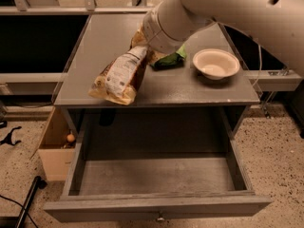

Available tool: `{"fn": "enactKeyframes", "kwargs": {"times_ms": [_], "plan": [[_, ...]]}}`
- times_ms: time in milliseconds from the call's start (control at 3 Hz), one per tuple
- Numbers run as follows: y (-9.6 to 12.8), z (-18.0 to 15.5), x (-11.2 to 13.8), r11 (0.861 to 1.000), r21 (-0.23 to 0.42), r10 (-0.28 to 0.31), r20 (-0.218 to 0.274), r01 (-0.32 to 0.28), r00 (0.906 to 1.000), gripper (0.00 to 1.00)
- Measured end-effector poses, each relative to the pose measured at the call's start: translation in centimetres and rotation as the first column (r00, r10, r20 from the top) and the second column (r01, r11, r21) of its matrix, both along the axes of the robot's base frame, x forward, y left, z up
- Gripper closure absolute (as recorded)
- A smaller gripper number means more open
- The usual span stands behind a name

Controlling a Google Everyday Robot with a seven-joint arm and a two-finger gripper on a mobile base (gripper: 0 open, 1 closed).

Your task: Pick brown chip bag from top drawer and place on counter

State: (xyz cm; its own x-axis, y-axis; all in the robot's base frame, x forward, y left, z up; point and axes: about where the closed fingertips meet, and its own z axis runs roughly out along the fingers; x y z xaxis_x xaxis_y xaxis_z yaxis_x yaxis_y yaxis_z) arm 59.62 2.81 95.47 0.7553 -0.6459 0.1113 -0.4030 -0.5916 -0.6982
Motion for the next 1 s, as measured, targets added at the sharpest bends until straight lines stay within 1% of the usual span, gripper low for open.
{"fn": "enactKeyframes", "kwargs": {"times_ms": [333,667,1000], "plan": [[0.2,-0.2,1.4,1.0,0.012,-0.014,0.027,0.014,0.9995,1.0],[1.5,-1.0,4.4,0.998,0.058,-0.011,0.066,0.007,0.9978,1.0],[2.5,-1.8,6.3,0.996,0.091,-0.005,0.079,-0.003,0.9969,1.0]]}}
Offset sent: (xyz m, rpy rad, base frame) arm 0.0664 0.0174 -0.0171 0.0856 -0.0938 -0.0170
